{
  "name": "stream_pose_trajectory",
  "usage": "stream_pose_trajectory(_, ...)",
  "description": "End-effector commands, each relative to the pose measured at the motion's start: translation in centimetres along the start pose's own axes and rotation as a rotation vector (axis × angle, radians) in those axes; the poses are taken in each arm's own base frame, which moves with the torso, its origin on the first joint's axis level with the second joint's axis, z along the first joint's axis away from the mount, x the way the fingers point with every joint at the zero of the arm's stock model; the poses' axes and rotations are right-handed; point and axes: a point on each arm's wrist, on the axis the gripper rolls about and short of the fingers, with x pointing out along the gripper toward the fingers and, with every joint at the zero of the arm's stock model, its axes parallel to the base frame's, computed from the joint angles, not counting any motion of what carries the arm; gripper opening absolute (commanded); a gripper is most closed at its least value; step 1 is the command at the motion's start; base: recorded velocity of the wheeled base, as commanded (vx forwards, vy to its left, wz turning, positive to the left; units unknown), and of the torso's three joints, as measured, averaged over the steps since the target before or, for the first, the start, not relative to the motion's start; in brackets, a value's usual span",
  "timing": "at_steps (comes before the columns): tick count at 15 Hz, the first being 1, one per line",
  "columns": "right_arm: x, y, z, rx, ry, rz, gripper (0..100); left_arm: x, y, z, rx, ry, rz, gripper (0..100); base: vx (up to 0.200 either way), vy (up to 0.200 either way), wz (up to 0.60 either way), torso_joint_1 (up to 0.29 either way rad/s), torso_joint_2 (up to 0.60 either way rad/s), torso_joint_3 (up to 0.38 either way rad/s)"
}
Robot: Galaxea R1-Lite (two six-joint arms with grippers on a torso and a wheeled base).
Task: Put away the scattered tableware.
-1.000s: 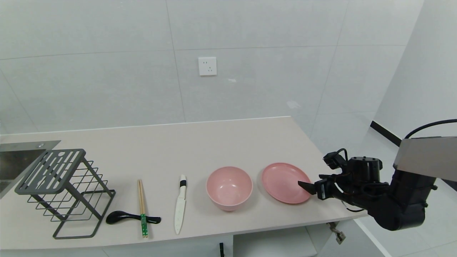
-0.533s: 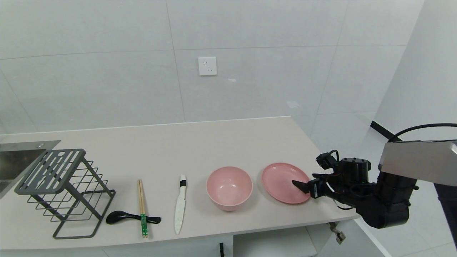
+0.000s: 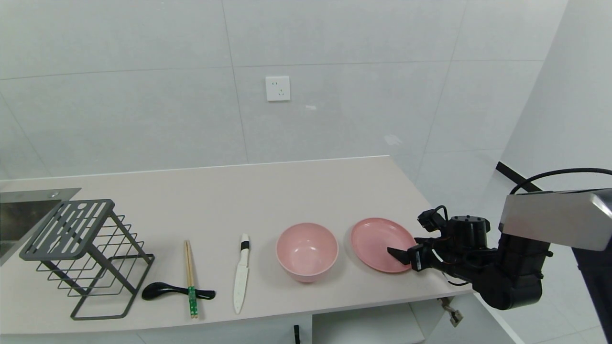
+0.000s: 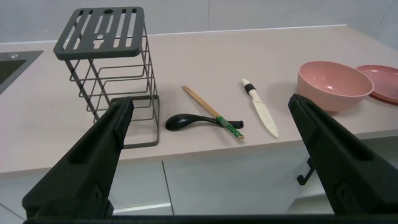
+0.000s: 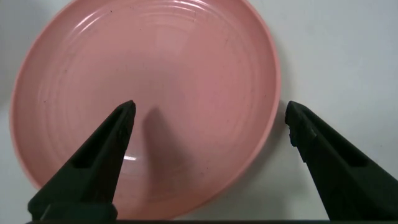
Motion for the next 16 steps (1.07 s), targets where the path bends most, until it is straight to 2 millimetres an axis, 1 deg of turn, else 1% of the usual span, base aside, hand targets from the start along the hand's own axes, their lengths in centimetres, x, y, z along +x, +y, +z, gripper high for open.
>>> stream_pose_trajectory(1, 0.0, 0.0, 0.1, 0.0, -0.003, 0.001, 100, 0.0, 0.0, 0.0, 0.0, 0.001, -0.002, 100, 0.0, 0.0, 0.0, 0.0, 0.0, 0.0)
stream_pose_trajectory(2, 0.0, 0.1, 0.0, 0.0, -0.001, 0.002, 100, 0.0, 0.0, 0.0, 0.0, 0.001, 0.0, 100, 0.0, 0.0, 0.0, 0.0, 0.0, 0.0)
stream_pose_trajectory(3, 0.1, 0.0, -0.1, 0.001, 0.002, 0.001, 0, 0.0, 0.0, 0.0, 0.001, 0.001, 0.0, 100, 0.0, 0.0, 0.0, 0.0, 0.0, 0.0)
stream_pose_trajectory(5, 0.3, 0.0, -0.3, 0.017, 0.008, -0.002, 0, 0.0, 0.0, 0.0, 0.001, 0.001, 0.0, 100, 0.0, 0.0, 0.0, 0.0, 0.0, 0.0)
stream_pose_trajectory(6, 0.4, -0.1, -0.4, 0.056, 0.01, -0.023, 0, 0.0, 0.0, 0.0, 0.003, 0.001, -0.002, 100, 0.0, 0.0, 0.0, 0.0, 0.0, 0.0)
stream_pose_trajectory(7, 0.4, -0.4, -0.4, 0.08, 0.008, -0.078, 0, 0.0, 0.0, 0.0, 0.003, 0.001, 0.0, 100, 0.0, 0.0, 0.0, 0.0, 0.0, 0.0)
stream_pose_trajectory(9, 0.2, -1.2, -0.3, 0.099, -0.001, -0.127, 0, 0.0, 0.0, 0.0, 0.003, 0.001, -0.002, 100, 0.0, 0.0, 0.0, 0.0, 0.0, 0.0)
stream_pose_trajectory(12, 0.0, -1.6, 0.2, 0.144, -0.024, -0.135, 0, 0.0, 0.0, 0.0, 0.003, 0.001, -0.002, 100, 0.0, 0.0, 0.0, 0.0, 0.0, 0.0)
stream_pose_trajectory(13, -0.2, -1.5, 1.3, 0.166, -0.078, -0.131, 0, 0.0, 0.0, 0.0, 0.003, 0.001, 0.0, 100, 0.0, 0.0, 0.0, 0.0, 0.0, 0.0)
stream_pose_trajectory(14, -0.4, -1.3, 2.0, 0.179, -0.112, -0.127, 0, 0.0, 0.0, 0.0, 0.003, 0.001, -0.002, 100, 0.0, 0.0, 0.0, 0.0, 0.0, 0.0)
stream_pose_trajectory(15, -0.8, -0.9, 3.5, 0.251, -0.202, -0.105, 0, 0.0, 0.0, 0.0, 0.003, 0.001, -0.002, 100, 0.0, 0.0, 0.0, 0.0, 0.0, 0.0)
stream_pose_trajectory(16, -1.3, -0.6, 4.6, 0.287, -0.239, -0.091, 0, 0.0, 0.0, 0.0, 0.003, 0.001, 0.0, 100, 0.0, 0.0, 0.0, 0.0, 0.0, 0.0)
